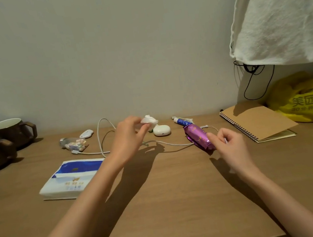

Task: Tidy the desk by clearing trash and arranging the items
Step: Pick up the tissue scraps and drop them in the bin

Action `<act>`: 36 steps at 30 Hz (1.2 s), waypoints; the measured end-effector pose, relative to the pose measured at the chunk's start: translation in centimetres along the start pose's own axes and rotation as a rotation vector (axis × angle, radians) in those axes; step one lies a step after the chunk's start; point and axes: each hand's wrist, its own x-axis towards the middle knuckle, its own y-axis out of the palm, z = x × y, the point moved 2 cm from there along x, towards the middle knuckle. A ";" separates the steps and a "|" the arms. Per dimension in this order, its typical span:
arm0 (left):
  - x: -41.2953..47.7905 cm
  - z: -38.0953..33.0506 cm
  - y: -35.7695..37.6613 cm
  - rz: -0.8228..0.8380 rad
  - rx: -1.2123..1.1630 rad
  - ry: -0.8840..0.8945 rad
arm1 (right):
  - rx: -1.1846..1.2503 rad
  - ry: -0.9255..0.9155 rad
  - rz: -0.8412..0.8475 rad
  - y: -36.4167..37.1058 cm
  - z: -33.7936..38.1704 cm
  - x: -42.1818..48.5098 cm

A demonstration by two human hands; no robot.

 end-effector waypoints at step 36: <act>-2.0 3.1 1.3 -0.141 -0.192 -0.249 | -0.174 0.259 0.207 6.3 -3.4 17.1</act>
